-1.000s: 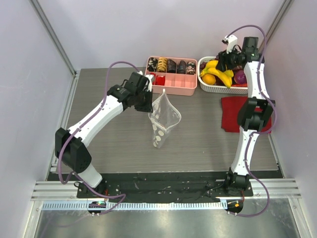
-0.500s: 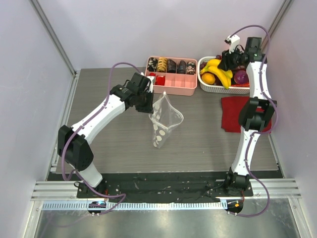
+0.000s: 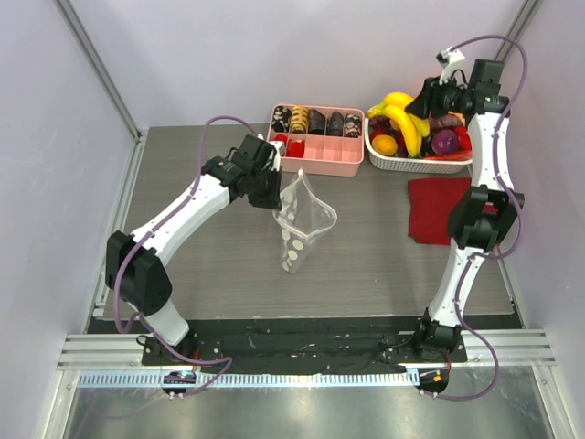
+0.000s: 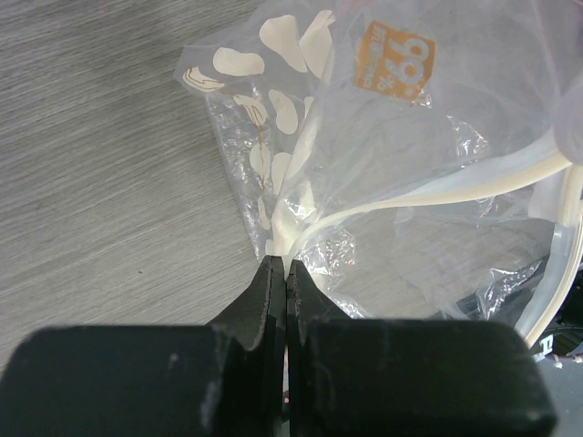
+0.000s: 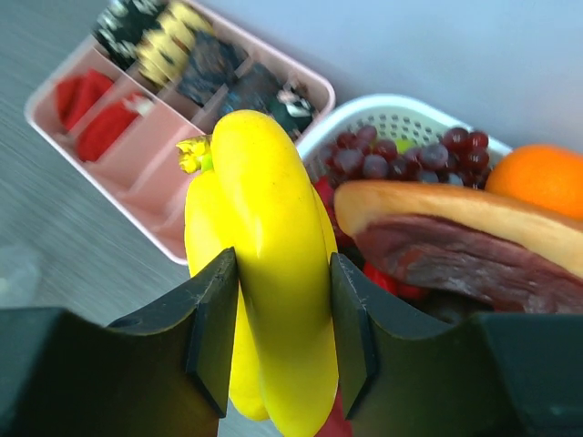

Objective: Place the food in the zip-top bag and seal the zipper
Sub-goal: Pick up the fake fruit from the bin, then place the fake fruit in the zipper food storage bag.

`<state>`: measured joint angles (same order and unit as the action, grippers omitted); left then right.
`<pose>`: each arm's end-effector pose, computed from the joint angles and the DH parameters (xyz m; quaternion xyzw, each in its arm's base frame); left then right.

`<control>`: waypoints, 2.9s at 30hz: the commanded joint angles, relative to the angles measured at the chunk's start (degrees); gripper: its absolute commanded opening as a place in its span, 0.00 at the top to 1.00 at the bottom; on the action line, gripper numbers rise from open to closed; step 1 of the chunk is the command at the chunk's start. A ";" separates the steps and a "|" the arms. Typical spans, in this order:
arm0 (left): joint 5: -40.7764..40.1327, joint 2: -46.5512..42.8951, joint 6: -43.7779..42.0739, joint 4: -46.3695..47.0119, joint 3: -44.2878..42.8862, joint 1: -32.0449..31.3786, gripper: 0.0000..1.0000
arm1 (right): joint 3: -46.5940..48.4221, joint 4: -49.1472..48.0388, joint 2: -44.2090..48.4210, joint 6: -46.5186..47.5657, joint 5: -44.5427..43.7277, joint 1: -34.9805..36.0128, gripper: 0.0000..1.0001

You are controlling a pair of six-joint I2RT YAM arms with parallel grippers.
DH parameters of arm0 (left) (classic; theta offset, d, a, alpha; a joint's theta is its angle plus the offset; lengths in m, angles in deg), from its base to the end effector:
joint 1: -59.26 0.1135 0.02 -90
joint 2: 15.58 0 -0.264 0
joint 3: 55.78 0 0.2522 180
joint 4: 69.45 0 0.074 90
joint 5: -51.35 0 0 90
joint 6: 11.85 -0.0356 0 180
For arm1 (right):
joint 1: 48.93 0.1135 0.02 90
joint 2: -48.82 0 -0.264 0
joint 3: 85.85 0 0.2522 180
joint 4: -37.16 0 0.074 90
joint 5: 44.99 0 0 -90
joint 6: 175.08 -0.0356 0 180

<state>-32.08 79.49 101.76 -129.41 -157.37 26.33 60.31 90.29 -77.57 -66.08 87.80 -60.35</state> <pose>0.2991 -0.1986 0.3173 0.0949 0.9434 -0.1962 0.2500 0.4925 -0.0748 0.3563 -0.2269 0.8064 0.1940 0.5105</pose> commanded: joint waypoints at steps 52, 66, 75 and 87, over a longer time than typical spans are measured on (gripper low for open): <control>5.74 -9.11 16.64 6.03 3.64 3.84 1.00 | -36.95 9.23 45.36 -19.67 -53.50 54.03 0.99; 19.87 -7.97 18.04 6.46 2.58 1.90 1.00 | -37.90 16.97 46.84 28.43 -51.31 64.94 0.99; 32.80 -6.83 20.94 9.63 5.21 1.81 1.00 | -56.62 4.84 60.90 55.06 -51.40 72.67 0.99; 36.59 -5.77 24.46 12.27 7.15 1.64 1.00 | -78.26 -17.57 62.69 82.06 -78.07 84.80 0.99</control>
<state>1.18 73.81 124.82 -120.08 -150.61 28.14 -17.05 84.26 -11.27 7.18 25.50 21.99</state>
